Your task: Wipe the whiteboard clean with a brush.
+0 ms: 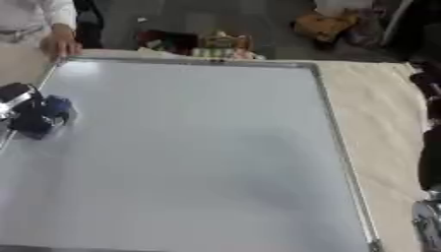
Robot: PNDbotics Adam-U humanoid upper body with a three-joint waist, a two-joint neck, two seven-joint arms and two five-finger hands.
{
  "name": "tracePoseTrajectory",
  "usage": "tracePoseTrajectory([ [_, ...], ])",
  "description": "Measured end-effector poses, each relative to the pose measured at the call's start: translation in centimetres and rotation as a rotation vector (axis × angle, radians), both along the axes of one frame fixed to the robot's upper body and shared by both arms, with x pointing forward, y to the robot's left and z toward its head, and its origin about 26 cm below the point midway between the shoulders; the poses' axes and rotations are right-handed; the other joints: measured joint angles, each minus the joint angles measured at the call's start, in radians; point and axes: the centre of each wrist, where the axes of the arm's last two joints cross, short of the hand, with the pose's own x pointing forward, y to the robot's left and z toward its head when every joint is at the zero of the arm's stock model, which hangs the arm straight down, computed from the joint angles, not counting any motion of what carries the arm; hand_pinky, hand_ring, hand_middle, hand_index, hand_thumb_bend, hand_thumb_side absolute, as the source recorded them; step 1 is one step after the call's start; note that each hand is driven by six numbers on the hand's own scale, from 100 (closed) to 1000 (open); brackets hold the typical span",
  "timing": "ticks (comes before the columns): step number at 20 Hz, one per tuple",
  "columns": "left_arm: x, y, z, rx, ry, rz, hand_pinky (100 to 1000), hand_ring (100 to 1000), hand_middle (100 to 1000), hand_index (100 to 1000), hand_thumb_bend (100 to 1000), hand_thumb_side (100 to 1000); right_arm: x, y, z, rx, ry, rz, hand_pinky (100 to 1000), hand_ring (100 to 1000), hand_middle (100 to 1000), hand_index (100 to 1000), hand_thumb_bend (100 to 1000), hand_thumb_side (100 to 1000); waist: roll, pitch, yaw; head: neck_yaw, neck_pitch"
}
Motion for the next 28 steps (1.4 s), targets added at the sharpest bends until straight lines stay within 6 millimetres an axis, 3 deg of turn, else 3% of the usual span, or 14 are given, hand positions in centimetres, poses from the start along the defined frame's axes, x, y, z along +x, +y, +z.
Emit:
tracePoseTrajectory([
  [1, 0.0, -0.2, 0.0, 0.006, 0.004, -0.013, 513, 345, 175, 213, 303, 365, 0.0, 0.0, 0.0, 0.0, 0.0, 0.0, 922, 904, 569, 865, 229, 831, 0.0, 0.0, 0.0, 0.0, 0.0],
  [3, 0.1, -0.9, 0.0, 0.019, 0.011, -0.043, 513, 346, 176, 213, 252, 336, 0.0, 0.0, 0.0, 0.0, 0.0, 0.0, 922, 904, 569, 865, 229, 830, 0.0, -0.001, 0.0, 0.001, 0.0],
  [14, 0.2, -4.5, 0.2, 0.065, 0.035, -0.2, 505, 334, 169, 215, 248, 346, 0.0, 0.0, 0.0, 0.0, 0.0, 0.001, 922, 904, 569, 865, 223, 821, 0.007, -0.001, -0.003, 0.002, 0.002],
  [19, 0.1, -6.1, 0.1, 0.059, 0.043, -0.255, 501, 324, 164, 216, 248, 351, 0.1, 0.1, 0.2, 0.001, -0.004, 0.004, 922, 903, 569, 864, 220, 823, 0.007, -0.001, -0.008, -0.007, 0.021],
  [28, 0.1, -6.7, 0.0, 0.046, 0.048, -0.252, 501, 325, 166, 216, 255, 348, 0.1, 0.1, 0.2, 0.006, -0.006, 0.009, 921, 902, 569, 864, 220, 823, 0.007, -0.001, -0.009, -0.011, 0.028],
])
